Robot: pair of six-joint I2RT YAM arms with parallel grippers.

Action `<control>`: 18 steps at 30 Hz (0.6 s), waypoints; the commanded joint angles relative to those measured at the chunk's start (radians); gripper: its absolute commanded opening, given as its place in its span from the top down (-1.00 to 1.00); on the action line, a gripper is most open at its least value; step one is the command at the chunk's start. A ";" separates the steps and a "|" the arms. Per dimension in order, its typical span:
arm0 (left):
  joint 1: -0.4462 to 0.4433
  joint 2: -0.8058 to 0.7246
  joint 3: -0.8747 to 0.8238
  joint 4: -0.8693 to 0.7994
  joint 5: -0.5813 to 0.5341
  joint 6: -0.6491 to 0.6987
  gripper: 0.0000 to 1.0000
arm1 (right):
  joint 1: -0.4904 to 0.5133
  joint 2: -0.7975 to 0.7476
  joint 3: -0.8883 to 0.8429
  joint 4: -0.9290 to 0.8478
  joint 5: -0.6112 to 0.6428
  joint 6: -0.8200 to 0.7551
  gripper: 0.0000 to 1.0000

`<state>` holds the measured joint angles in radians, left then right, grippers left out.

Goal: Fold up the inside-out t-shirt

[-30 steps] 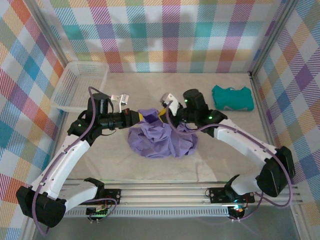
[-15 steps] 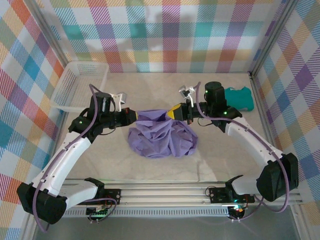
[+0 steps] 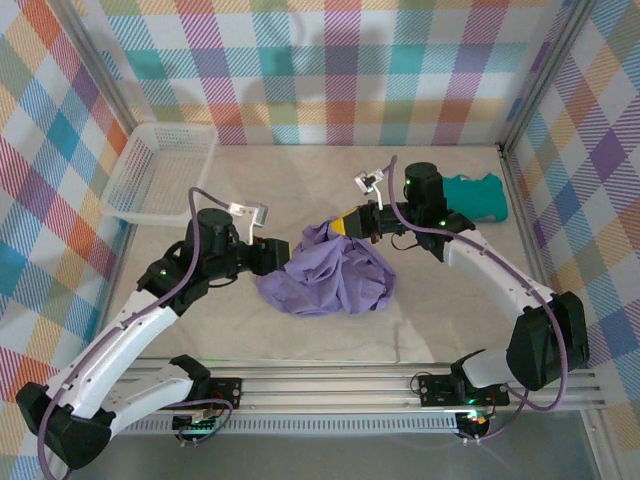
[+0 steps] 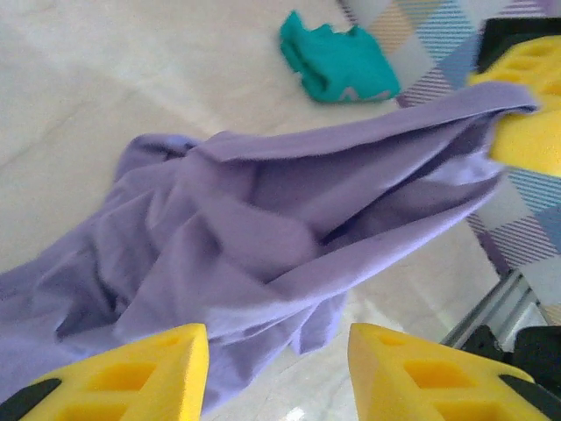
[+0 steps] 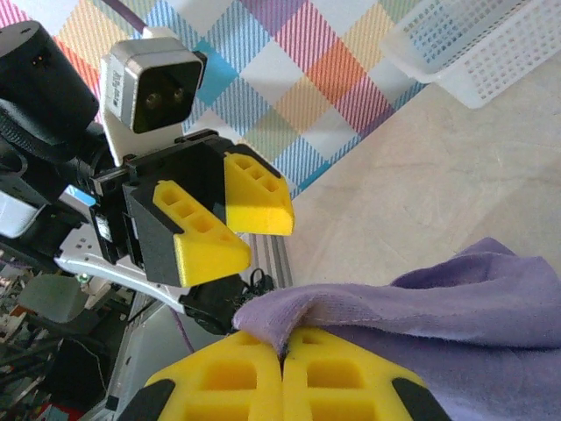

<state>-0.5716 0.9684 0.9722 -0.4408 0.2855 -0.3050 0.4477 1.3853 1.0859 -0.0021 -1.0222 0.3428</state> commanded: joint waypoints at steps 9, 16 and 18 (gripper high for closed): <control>-0.015 0.241 0.063 0.154 0.128 0.200 0.11 | 0.001 0.016 0.088 -0.197 -0.088 -0.208 1.00; -0.016 0.289 0.067 0.154 0.168 0.144 0.56 | 0.002 0.012 0.094 -0.228 -0.069 -0.233 1.00; -0.016 0.287 0.072 0.154 0.158 0.143 0.77 | 0.002 0.012 0.089 -0.231 -0.061 -0.240 1.00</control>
<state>-0.5816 1.2537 1.0077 -0.3077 0.4286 -0.1604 0.4473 1.3960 1.1519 -0.2123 -1.0672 0.1436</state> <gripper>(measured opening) 0.132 0.041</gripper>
